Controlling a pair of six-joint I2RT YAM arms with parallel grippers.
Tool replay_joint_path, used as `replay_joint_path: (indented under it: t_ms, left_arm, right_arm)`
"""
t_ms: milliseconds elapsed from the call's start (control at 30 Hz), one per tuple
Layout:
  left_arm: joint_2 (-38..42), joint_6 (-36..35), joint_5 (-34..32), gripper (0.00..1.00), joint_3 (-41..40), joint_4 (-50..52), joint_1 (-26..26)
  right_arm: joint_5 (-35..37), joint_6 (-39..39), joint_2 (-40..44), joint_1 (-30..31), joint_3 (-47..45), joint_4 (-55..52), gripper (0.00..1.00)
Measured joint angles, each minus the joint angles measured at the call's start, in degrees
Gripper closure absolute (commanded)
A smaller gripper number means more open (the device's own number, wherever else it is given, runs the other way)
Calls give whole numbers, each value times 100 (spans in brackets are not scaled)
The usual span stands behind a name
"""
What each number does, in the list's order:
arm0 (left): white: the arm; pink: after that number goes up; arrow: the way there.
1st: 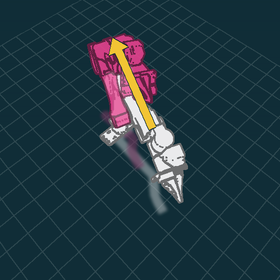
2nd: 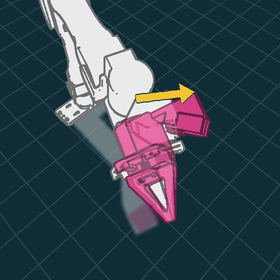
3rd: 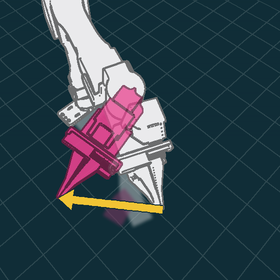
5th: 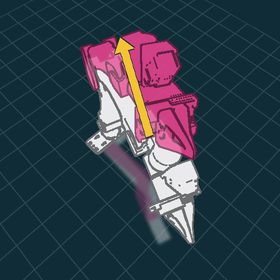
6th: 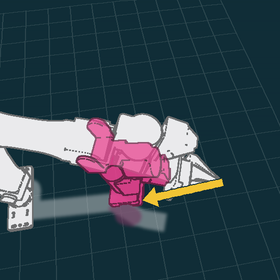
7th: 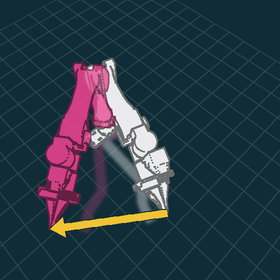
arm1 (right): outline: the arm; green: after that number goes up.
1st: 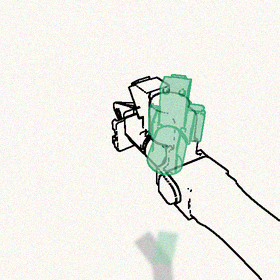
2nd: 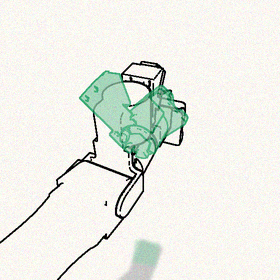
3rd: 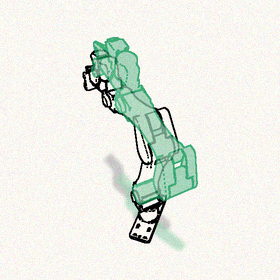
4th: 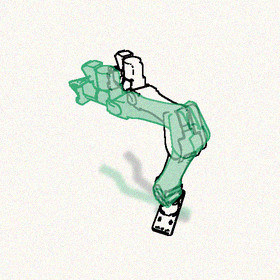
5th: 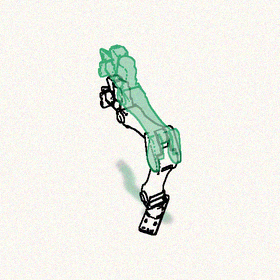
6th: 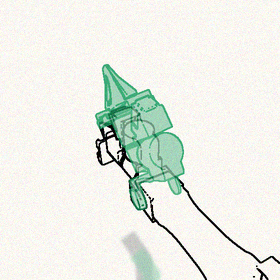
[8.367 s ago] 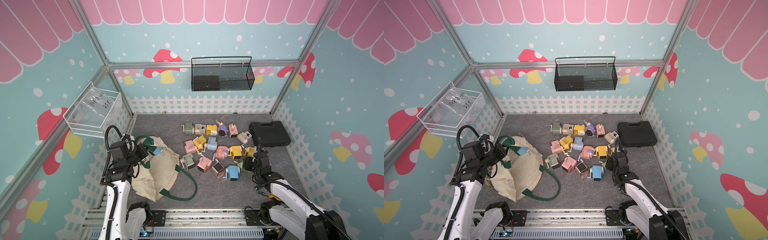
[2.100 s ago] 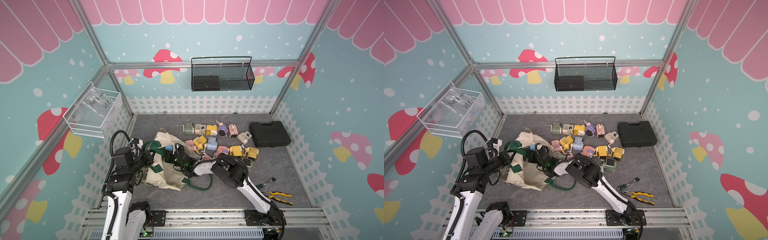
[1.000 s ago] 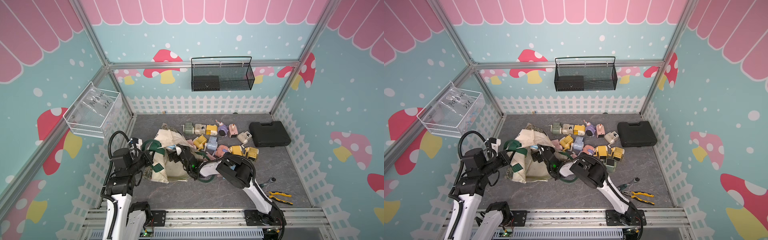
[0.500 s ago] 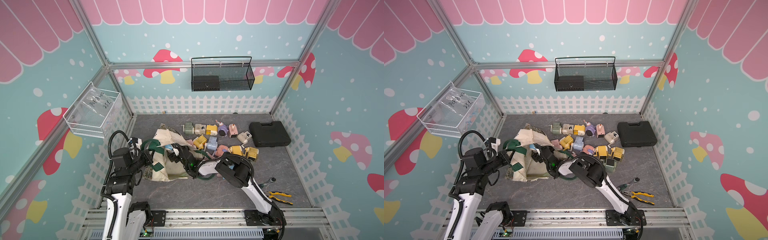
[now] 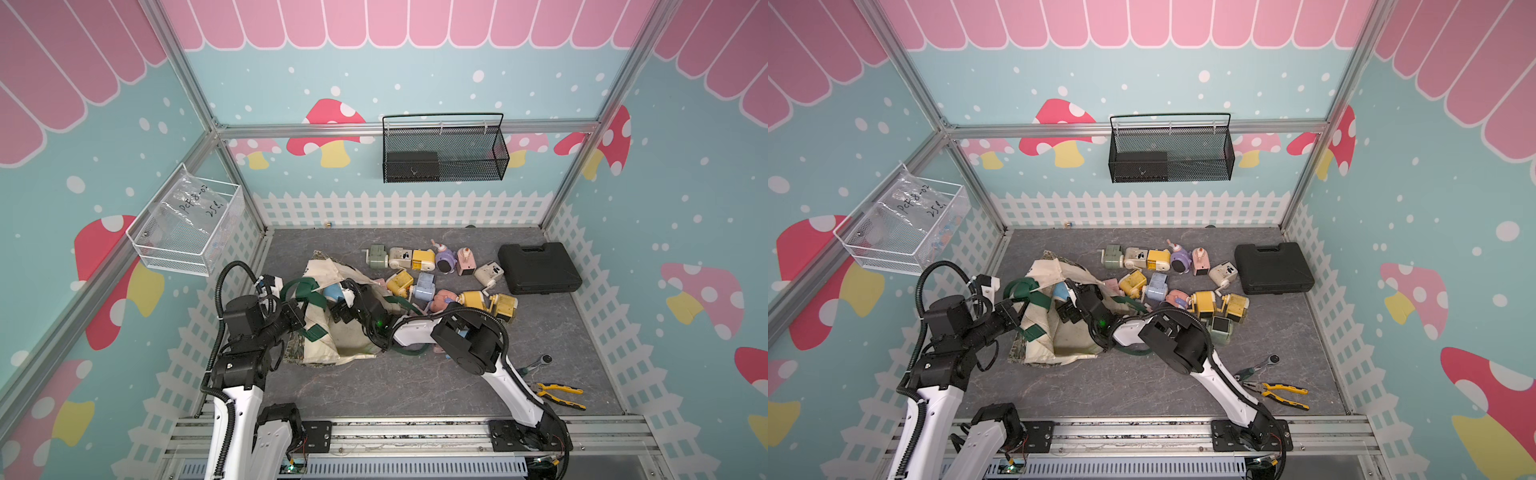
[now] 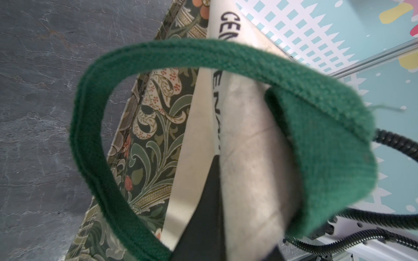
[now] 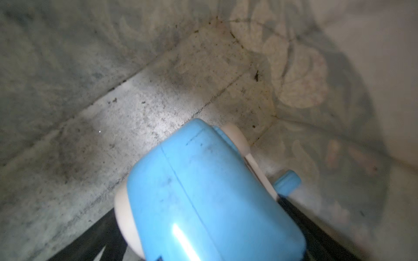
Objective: Take out the pencil sharpeners from the tote bags
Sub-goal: Pick up the pencil sharpener from the canvas bag.
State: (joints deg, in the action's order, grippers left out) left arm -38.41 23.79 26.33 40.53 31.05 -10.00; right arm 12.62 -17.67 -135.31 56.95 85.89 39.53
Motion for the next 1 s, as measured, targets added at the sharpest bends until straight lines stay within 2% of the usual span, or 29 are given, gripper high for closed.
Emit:
replay_joint_path:
  t_ms: [400, 500, 733, 1000]
  left_arm:
    - [-70, 0, -22, 100, 0, 4, -2]
    - [-70, 0, -22, 100, 0, 4, -2]
    - [-35, 0, -20, 100, 0, 107, -4]
    - [-72, -138, -131, 100, 404, 599, -4]
  right_arm:
    - [-411, -511, -243, 7, 389, -485, 1]
    - [-448, -490, -247, 4, 367, -433, 9]
    - [-544, -9, -103, -13, -595, 905, 15]
    - [-610, 1163, 400, 155, -1803, 2616, 15]
